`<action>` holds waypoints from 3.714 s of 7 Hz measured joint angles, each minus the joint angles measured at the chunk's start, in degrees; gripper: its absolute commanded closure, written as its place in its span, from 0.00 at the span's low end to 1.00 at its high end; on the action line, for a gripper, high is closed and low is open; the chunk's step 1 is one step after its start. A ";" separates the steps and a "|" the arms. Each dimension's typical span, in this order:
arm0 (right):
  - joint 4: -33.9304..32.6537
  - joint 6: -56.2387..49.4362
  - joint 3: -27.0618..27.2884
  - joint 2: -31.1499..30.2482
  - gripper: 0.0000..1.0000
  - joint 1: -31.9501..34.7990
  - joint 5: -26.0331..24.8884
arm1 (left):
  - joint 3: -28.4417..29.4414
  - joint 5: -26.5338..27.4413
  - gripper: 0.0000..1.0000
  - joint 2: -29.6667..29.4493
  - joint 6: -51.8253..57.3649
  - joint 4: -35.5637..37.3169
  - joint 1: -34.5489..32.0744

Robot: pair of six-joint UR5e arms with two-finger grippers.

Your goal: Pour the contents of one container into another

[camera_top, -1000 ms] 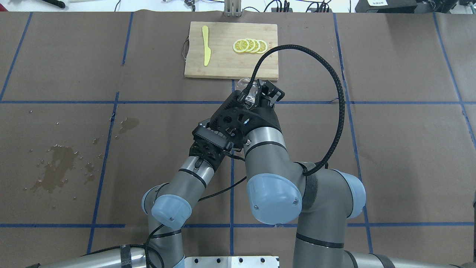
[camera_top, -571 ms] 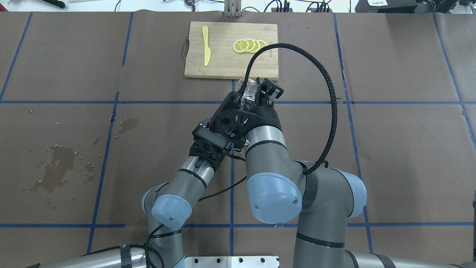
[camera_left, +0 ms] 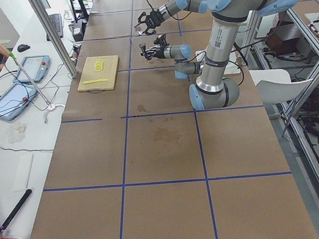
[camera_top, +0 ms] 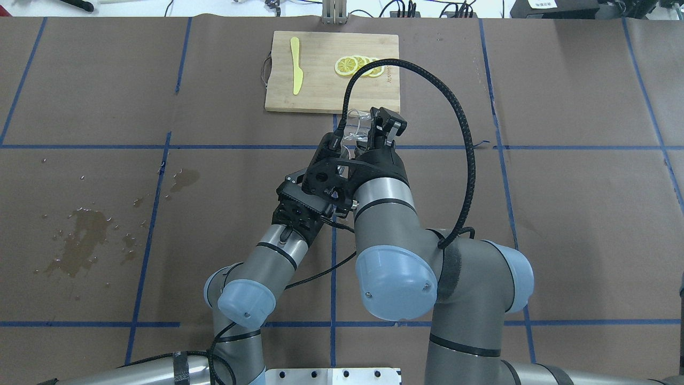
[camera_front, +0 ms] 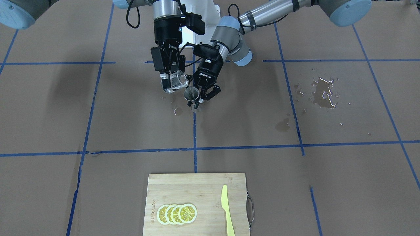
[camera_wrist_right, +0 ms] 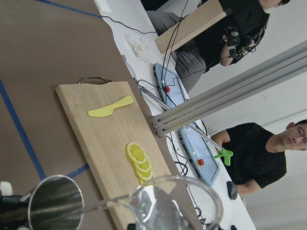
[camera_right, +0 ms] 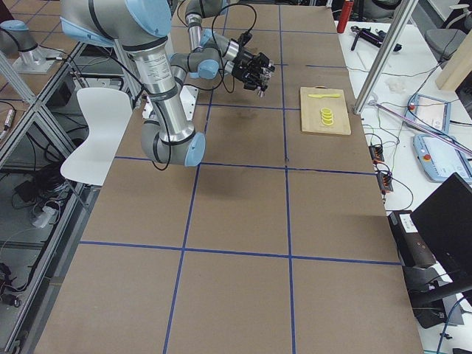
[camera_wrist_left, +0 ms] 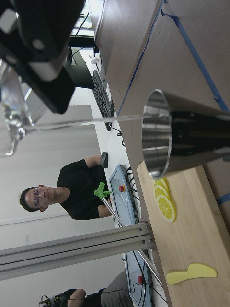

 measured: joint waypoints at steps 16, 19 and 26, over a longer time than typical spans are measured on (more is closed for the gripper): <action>-8.97 -13.12 2.12 4.40 1.00 1.22 -0.03 | -0.09 0.05 1.00 0.07 0.00 0.00 0.17; -8.63 -12.48 2.18 4.66 1.00 1.41 0.08 | -0.12 0.05 1.00 0.07 0.02 0.02 0.17; 8.97 24.89 3.16 -7.80 1.00 2.01 1.49 | -6.59 2.40 1.00 5.92 3.04 -0.40 0.21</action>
